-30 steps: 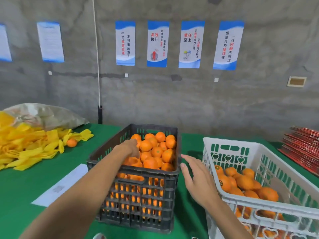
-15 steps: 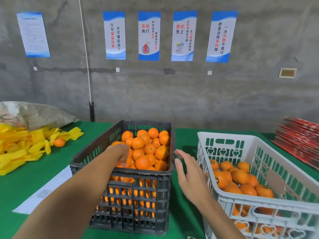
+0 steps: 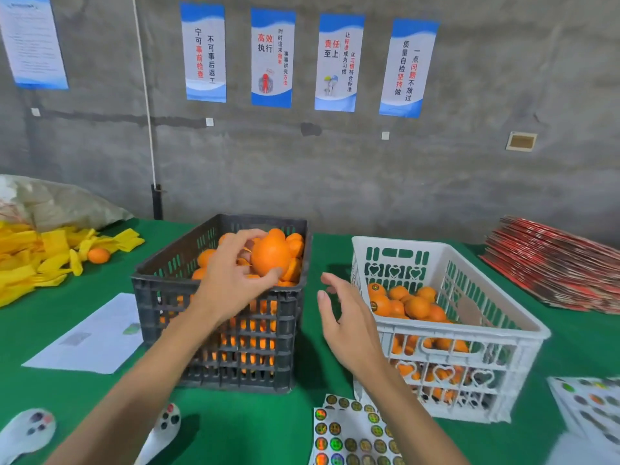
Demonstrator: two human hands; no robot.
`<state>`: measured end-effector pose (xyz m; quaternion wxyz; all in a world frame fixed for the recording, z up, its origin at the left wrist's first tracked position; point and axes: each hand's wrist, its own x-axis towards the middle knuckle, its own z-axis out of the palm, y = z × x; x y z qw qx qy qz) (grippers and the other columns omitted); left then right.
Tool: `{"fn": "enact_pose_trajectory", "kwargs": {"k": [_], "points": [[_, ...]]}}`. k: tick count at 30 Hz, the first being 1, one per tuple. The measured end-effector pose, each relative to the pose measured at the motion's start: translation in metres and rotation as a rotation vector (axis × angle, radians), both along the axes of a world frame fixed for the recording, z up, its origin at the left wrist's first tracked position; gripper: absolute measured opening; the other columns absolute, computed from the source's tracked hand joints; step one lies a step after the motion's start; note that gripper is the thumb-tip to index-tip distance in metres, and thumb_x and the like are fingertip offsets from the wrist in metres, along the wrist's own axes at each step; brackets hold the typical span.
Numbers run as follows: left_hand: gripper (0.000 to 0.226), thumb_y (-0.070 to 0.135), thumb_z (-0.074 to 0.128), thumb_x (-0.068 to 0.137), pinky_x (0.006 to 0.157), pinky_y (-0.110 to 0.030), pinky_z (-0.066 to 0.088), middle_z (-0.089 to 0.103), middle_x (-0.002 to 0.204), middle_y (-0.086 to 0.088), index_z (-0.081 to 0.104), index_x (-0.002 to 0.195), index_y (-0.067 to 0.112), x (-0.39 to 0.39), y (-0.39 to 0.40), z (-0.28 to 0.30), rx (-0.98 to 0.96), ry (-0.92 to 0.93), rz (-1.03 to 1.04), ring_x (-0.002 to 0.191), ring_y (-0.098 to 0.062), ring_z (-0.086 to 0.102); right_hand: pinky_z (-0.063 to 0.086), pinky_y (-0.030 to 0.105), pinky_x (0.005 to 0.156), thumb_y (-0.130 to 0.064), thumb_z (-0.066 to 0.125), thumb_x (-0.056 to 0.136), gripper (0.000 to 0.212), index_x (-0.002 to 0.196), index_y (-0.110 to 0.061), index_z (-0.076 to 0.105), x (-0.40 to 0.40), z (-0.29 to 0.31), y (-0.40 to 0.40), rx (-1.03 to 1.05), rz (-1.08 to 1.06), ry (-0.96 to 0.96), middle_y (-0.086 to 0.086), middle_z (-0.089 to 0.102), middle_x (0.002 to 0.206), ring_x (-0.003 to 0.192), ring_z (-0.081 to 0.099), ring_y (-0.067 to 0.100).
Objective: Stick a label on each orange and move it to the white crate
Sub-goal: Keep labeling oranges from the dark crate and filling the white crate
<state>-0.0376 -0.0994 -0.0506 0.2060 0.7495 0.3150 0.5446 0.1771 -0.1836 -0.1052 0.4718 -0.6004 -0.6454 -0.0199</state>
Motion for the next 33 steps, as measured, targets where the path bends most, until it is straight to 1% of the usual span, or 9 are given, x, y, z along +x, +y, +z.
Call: {"fn": "enact_pose_trajectory", "kwargs": {"k": [2, 5, 9, 13, 16, 19, 24, 27, 33], "points": [[0.059, 0.03, 0.086, 0.074, 0.078, -0.026, 0.061, 0.055, 0.127, 0.006, 0.06, 0.126, 0.038, 0.011, -0.035, -0.027, -0.025, -0.121, -0.104, 0.111, -0.013, 0.061, 0.044, 0.031, 0.108, -0.034, 0.048, 0.106, 0.037, 0.142, -0.024, 0.053, 0.0, -0.014, -0.015, -0.008, -0.018, -0.004, -0.009, 0.06, 0.136, 0.126, 0.054, 0.008], [0.059, 0.033, 0.084, 0.071, 0.085, -0.032, 0.062, 0.061, 0.125, -0.007, 0.062, 0.125, 0.037, 0.028, -0.074, -0.075, -0.192, -0.248, -0.205, 0.109, -0.025, 0.067, 0.047, 0.031, 0.103, -0.028, 0.052, 0.105, 0.035, 0.138, -0.02, 0.058, 0.005, -0.047, -0.037, -0.077, -0.043, -0.013, -0.006, 0.064, 0.131, 0.121, 0.057, 0.012], [0.058, 0.038, 0.086, 0.071, 0.081, -0.035, 0.062, 0.068, 0.114, 0.001, 0.063, 0.124, 0.039, 0.045, -0.099, -0.141, -0.466, -0.261, -0.179, 0.099, -0.019, 0.071, 0.048, 0.029, 0.099, -0.028, 0.048, 0.107, 0.032, 0.134, -0.019, 0.063, 0.013, -0.103, -0.059, -0.242, -0.094, -0.046, -0.003, 0.066, 0.128, 0.118, 0.059, 0.013], [0.043, 0.016, 0.083, 0.086, 0.081, -0.041, 0.064, 0.07, 0.114, -0.008, 0.064, 0.121, 0.033, 0.06, -0.103, -0.193, -0.722, -0.333, -0.109, 0.096, -0.021, 0.074, 0.045, 0.03, 0.095, -0.025, 0.044, 0.107, 0.031, 0.13, -0.021, 0.065, 0.023, -0.142, -0.067, -0.404, -0.101, -0.189, -0.002, 0.066, 0.122, 0.115, 0.056, 0.016], [0.036, 0.014, 0.077, 0.092, 0.073, -0.029, 0.063, 0.07, 0.116, -0.012, 0.063, 0.124, 0.017, 0.072, -0.103, -0.216, -0.928, -0.471, -0.094, 0.091, -0.019, 0.078, 0.043, 0.031, 0.088, -0.035, 0.049, 0.105, 0.028, 0.124, -0.024, 0.066, 0.024, -0.157, -0.063, -0.495, -0.055, -0.288, -0.004, 0.06, 0.114, 0.109, 0.054, 0.017], [0.022, 0.02, 0.071, 0.098, 0.076, -0.03, 0.064, 0.069, 0.119, -0.016, 0.064, 0.117, 0.013, 0.075, -0.104, -0.231, -1.075, -0.576, -0.134, 0.092, -0.024, 0.079, 0.043, 0.034, 0.087, -0.054, 0.051, 0.101, 0.038, 0.118, -0.025, 0.066, 0.026, -0.164, -0.055, -0.56, -0.02, -0.378, -0.005, 0.056, 0.111, 0.105, 0.052, 0.017], [0.035, 0.025, 0.065, 0.101, 0.09, -0.053, 0.062, 0.064, 0.122, -0.025, 0.053, 0.129, 0.007, 0.076, -0.103, -0.24, -1.173, -0.748, -0.164, 0.093, -0.028, 0.078, 0.041, 0.032, 0.077, -0.065, 0.047, 0.098, 0.049, 0.124, -0.03, 0.068, 0.037, -0.17, -0.041, -0.58, 0.004, -0.46, -0.006, 0.052, 0.107, 0.1, 0.055, 0.017], [0.045, 0.03, 0.063, 0.102, 0.085, -0.051, 0.063, 0.059, 0.127, -0.027, 0.047, 0.138, 0.009, 0.075, -0.102, -0.239, -1.203, -0.799, -0.184, 0.098, -0.032, 0.077, 0.04, 0.03, 0.068, -0.075, 0.051, 0.09, 0.052, 0.119, -0.035, 0.068, 0.039, -0.17, -0.033, -0.62, -0.015, -0.361, -0.009, 0.05, 0.099, 0.091, 0.056, 0.013], [0.042, 0.038, 0.053, 0.104, 0.083, -0.048, 0.063, 0.055, 0.123, -0.026, 0.05, 0.134, 0.008, 0.076, -0.102, -0.244, -1.184, -0.835, -0.192, 0.094, -0.034, 0.073, 0.041, 0.03, 0.068, -0.073, 0.062, 0.084, 0.041, 0.097, -0.034, 0.071, 0.042, -0.166, -0.016, -0.649, 0.004, -0.284, -0.011, 0.063, 0.094, 0.087, 0.059, 0.012]]}}
